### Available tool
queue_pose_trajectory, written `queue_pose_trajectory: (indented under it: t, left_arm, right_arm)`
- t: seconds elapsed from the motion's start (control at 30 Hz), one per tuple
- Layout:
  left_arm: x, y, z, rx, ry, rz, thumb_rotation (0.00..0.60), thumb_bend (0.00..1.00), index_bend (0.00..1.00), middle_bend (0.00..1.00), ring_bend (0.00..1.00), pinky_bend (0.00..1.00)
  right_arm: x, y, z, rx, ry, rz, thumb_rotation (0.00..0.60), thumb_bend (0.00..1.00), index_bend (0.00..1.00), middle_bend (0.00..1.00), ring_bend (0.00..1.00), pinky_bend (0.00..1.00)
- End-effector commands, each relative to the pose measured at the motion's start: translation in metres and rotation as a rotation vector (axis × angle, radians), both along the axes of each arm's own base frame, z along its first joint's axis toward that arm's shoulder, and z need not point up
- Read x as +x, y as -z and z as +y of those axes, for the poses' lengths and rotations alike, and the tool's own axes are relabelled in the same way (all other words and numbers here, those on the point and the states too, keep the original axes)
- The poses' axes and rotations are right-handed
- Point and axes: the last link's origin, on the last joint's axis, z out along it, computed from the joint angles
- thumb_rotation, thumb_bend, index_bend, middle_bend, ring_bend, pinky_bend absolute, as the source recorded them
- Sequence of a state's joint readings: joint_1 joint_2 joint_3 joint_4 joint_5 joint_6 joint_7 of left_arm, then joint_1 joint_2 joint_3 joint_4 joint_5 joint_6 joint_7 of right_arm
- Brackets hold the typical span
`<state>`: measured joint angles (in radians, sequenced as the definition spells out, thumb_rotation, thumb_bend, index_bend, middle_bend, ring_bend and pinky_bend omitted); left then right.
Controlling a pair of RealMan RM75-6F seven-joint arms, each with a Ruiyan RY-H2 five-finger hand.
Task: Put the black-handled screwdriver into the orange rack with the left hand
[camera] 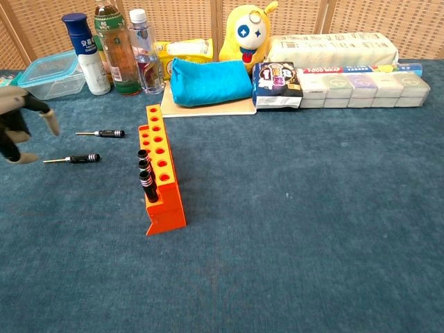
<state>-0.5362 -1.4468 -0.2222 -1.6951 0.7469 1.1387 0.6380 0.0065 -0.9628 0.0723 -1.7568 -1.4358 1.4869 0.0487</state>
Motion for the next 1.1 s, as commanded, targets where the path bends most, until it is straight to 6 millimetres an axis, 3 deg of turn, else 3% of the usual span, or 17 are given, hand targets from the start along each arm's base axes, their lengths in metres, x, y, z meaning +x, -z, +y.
queue_pose_trajectory:
  t: [0.03, 0.8, 1.1]
  left_arm:
    - [0.014, 0.008, 0.005, 0.0, 0.001, 0.005, 0.6, 0.31, 0.4, 1.0, 1.0, 1.0]
    - [0.031, 0.038, 0.028, 0.015, 0.006, 0.097, 0.6, 0.32, 0.4, 1.0, 1.0, 1.0]
    - [0.031, 0.049, 0.028, 0.002, 0.003, 0.114, 0.6, 0.32, 0.4, 1.0, 1.0, 1.0]
  right_arm:
    - [0.0, -0.001, 0.0, -0.003, 0.001, -0.001, 0.6, 0.0, 0.06, 0.05, 0.08, 0.15]
    - [-0.002, -0.001, -0.001, 0.008, 0.003, -0.01, 0.6, 0.0, 0.06, 0.05, 0.08, 0.15]
    - [-0.003, -0.001, -0.002, 0.009, 0.007, -0.014, 0.6, 0.0, 0.06, 0.05, 0.08, 0.15]
